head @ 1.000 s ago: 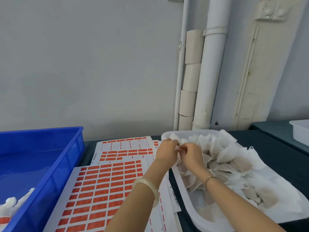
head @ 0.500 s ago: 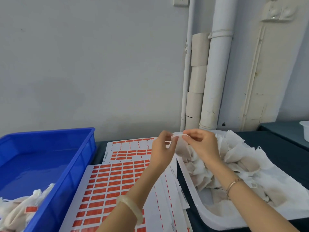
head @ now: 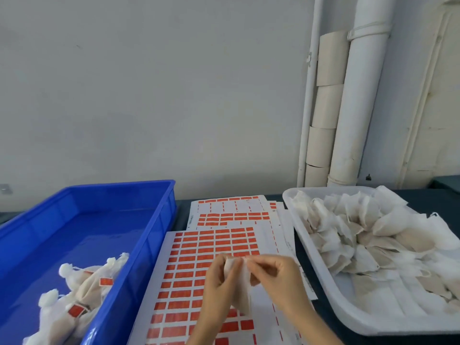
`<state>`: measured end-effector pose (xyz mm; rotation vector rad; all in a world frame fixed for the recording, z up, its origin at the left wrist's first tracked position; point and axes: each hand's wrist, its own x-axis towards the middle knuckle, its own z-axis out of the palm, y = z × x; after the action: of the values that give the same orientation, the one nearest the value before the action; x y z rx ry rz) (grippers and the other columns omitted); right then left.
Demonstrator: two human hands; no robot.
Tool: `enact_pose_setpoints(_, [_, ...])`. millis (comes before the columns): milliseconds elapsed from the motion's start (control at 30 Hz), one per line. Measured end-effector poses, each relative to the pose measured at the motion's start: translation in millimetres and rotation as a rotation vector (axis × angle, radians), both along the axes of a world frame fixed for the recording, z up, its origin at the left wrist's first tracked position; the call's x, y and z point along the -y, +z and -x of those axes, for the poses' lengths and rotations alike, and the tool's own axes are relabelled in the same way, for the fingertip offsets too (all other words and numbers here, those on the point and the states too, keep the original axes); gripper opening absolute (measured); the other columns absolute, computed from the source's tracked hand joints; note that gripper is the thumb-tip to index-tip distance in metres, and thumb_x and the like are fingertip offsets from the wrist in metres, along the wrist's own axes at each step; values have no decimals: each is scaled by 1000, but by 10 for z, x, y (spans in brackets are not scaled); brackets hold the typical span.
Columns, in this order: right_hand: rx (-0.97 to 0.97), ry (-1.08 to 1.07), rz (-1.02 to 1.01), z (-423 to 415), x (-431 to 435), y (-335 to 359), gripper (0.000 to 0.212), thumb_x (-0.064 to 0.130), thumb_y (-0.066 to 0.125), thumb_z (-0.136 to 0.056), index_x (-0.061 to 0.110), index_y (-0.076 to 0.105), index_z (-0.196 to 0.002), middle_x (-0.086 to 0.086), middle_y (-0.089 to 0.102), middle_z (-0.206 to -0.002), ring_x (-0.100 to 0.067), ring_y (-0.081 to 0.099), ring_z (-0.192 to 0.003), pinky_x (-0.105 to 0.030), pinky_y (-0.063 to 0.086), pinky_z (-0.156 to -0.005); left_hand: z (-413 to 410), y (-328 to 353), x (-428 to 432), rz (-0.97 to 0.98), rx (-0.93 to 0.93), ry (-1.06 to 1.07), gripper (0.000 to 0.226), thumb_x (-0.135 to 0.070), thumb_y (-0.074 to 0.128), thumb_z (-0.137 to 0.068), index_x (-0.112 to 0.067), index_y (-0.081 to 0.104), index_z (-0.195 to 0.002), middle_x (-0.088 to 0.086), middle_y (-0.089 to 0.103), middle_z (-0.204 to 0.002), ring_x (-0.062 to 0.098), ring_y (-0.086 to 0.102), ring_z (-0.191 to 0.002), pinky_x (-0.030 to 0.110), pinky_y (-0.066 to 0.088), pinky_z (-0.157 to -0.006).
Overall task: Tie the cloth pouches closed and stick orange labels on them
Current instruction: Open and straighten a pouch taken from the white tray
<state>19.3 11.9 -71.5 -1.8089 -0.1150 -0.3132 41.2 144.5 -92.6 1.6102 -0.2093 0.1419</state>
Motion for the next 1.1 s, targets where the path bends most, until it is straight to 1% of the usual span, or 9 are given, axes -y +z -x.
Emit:
enact_pose_setpoints(200, [-60,-68,51,-113,-179,-478,16,23,63,-90,38,65,-97,18,69,-96,4,65,-87,-10,52,-75,-29,-298,-66,71,-221,91,10,-30,53,-95,-25,62,-97,-19,71,-85,7,66,-86,14,46,-65])
enact_pose_setpoints(300, [-39,-34,49,-202,-175,-518,20,21,66,-88,39,66,-94,21,69,-95,9,62,-92,-6,49,-72,-117,-299,-83,126,-313,83,14,-22,55,-95,-18,62,-106,-7,69,-106,14,60,-102,24,48,-77])
enact_pose_setpoints(467, [-27,-42,14,-260,-95,-574,29,19,74,-80,45,68,-90,30,70,-88,3,67,-90,-10,52,-76,-34,-327,-73,83,-322,102,25,-51,56,-82,-32,64,-97,-22,64,-98,4,61,-90,17,43,-79])
enact_pose_setpoints(567, [42,-88,16,-242,-66,-581,27,23,75,-76,44,67,-92,27,71,-87,0,68,-85,-10,52,-74,-96,-287,-90,119,-388,130,22,-40,44,-98,-30,59,-84,-15,60,-91,4,60,-77,17,48,-66])
enact_pose_setpoints(667, [210,-114,103,-210,-62,-582,20,27,70,-75,38,69,-91,27,69,-86,4,65,-90,-5,48,-78,-147,-272,-123,209,-447,82,26,-39,41,-99,-26,60,-86,-3,64,-93,14,62,-88,35,52,-81])
enact_pose_setpoints(700, [256,-124,155,-204,-70,-592,20,25,69,-76,34,70,-93,26,68,-88,5,64,-92,-3,47,-80,-144,-284,-130,211,-432,75,25,-37,43,-98,-24,62,-88,0,65,-97,16,62,-93,37,52,-85])
enact_pose_setpoints(833, [335,-188,271,-209,-83,-624,22,9,74,-78,18,74,-97,19,64,-92,2,64,-84,0,42,-81,-68,-342,-117,91,-259,54,17,-33,60,-91,-25,73,-85,-13,69,-95,5,60,-93,17,42,-72])
enact_pose_setpoints(933, [374,-196,283,-200,-87,-592,15,13,70,-79,18,72,-93,17,63,-89,2,64,-84,-1,45,-80,-28,-291,-87,18,-145,-99,25,-29,56,-94,-24,76,-81,-9,73,-88,5,64,-90,12,43,-77])
enact_pose_setpoints(1100, [358,-246,226,-181,-107,-558,23,11,75,-77,27,67,-91,25,61,-88,2,64,-78,-3,47,-79,-14,-272,-94,34,-78,-146,24,-43,53,-82,-28,70,-74,-9,63,-71,-1,57,-71,11,45,-66])
